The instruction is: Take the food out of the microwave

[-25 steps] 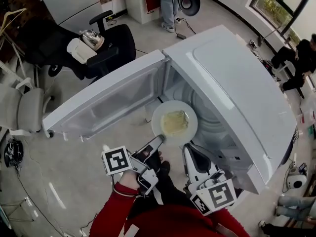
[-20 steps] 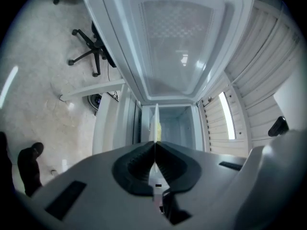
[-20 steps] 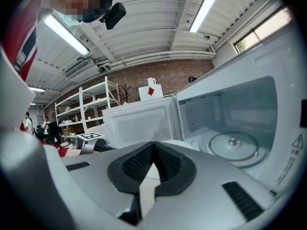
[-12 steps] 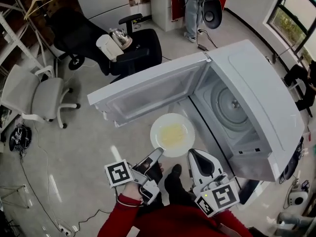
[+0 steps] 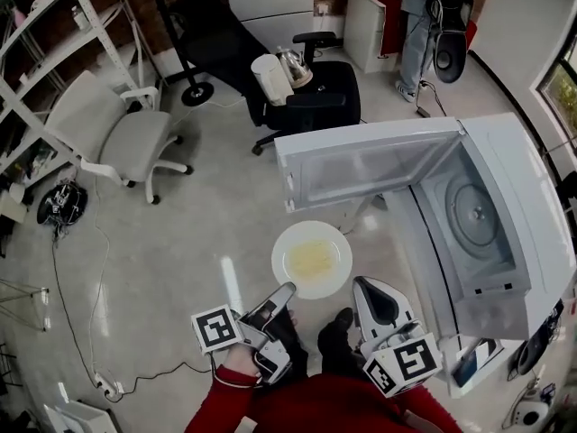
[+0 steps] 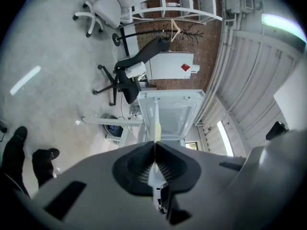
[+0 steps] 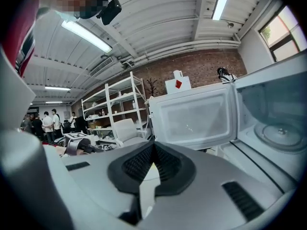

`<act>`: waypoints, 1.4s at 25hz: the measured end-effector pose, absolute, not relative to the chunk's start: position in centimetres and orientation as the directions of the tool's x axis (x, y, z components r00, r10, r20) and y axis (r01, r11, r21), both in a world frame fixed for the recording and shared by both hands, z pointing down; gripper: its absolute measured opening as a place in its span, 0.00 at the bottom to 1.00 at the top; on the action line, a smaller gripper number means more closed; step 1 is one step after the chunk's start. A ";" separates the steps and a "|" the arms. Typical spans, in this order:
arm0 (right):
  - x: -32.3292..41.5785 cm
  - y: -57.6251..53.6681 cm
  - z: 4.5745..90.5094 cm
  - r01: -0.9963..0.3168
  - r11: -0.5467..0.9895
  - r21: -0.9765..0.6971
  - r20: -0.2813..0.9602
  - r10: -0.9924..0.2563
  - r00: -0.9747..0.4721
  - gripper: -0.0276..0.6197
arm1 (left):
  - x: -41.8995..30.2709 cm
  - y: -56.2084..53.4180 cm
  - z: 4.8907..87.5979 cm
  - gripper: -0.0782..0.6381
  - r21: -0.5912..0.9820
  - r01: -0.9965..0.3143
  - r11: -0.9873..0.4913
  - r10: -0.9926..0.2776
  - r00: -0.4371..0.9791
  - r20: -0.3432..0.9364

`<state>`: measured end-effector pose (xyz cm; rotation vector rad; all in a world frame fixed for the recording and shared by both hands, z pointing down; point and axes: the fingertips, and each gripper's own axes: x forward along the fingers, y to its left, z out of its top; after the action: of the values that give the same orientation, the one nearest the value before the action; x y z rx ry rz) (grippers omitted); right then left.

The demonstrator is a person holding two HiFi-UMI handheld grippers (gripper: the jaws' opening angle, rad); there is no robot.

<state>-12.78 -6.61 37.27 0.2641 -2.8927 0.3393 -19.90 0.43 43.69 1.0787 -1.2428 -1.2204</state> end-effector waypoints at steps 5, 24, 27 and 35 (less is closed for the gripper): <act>-15.0 -4.2 37.5 -0.118 0.971 -0.206 0.229 -0.069 -0.971 0.06 | -21.7 3.9 44.0 0.13 0.995 0.064 0.079 -0.985 -0.148 0.088; -20.8 2.3 38.3 0.119 0.974 -0.194 0.248 0.166 -0.954 0.06 | -26.0 11.9 43.8 0.13 0.996 0.074 0.041 -0.917 -0.393 0.067; -21.5 3.5 38.5 0.157 0.969 -0.193 0.252 0.204 -0.946 0.06 | -26.4 13.1 43.8 0.13 0.996 0.078 0.038 -0.902 -0.426 0.068; -23.0 6.1 38.8 0.240 0.949 -0.204 0.255 0.288 -0.923 0.06 | -27.5 16.0 43.8 0.13 0.996 0.085 0.039 -0.861 -0.502 0.076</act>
<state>-23.00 6.13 38.78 -0.3904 -2.8184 0.2444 -27.46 16.01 43.83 0.8115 -1.5545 -1.5694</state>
